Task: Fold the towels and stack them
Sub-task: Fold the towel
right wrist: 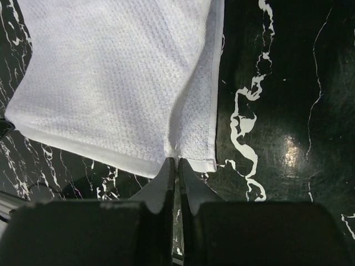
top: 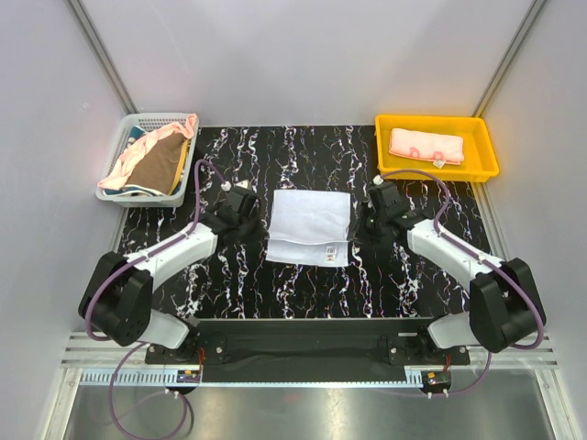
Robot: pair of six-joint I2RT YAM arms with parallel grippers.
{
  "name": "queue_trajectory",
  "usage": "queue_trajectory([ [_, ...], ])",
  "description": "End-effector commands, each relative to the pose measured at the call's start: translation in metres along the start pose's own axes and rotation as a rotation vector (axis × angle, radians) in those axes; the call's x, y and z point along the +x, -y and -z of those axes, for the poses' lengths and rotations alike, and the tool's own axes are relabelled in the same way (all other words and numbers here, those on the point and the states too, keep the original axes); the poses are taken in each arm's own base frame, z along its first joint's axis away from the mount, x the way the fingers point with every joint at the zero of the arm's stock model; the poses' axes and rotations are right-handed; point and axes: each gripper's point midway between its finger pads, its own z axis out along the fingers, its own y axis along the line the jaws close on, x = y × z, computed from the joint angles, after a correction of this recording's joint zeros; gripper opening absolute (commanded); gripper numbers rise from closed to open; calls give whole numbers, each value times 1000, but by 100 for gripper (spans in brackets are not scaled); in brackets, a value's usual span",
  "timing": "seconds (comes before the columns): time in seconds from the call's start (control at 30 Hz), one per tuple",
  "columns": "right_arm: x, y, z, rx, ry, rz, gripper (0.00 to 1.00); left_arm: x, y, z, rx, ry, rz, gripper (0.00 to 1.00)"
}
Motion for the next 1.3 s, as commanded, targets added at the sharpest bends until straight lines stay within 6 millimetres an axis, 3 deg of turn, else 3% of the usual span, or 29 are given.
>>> queue_trajectory([
  [0.0,12,-2,1,-11,-7,-6,0,-2,2,1,19,19,-1,0],
  [0.33,54,8,-23,-30,-98,-47,4,22,-14,-19,-4,-36,16,0],
  [0.43,61,10,-27,-43,-107,-59,11,30,-21,-26,-18,-49,27,0],
  [0.5,64,10,-28,-45,-114,-60,19,38,-22,-29,-10,-76,30,0],
  [0.9,64,15,-28,-32,-88,-59,34,41,-25,-32,-15,-86,32,0],
  [1.0,63,18,-27,-20,-81,-54,30,38,-22,-30,-10,-78,29,0],
  [1.17,60,15,-26,-27,-78,-50,10,32,-16,-27,4,-68,26,0],
  [1.27,56,12,-21,-30,-76,-44,4,27,-13,-23,6,-57,20,0],
])
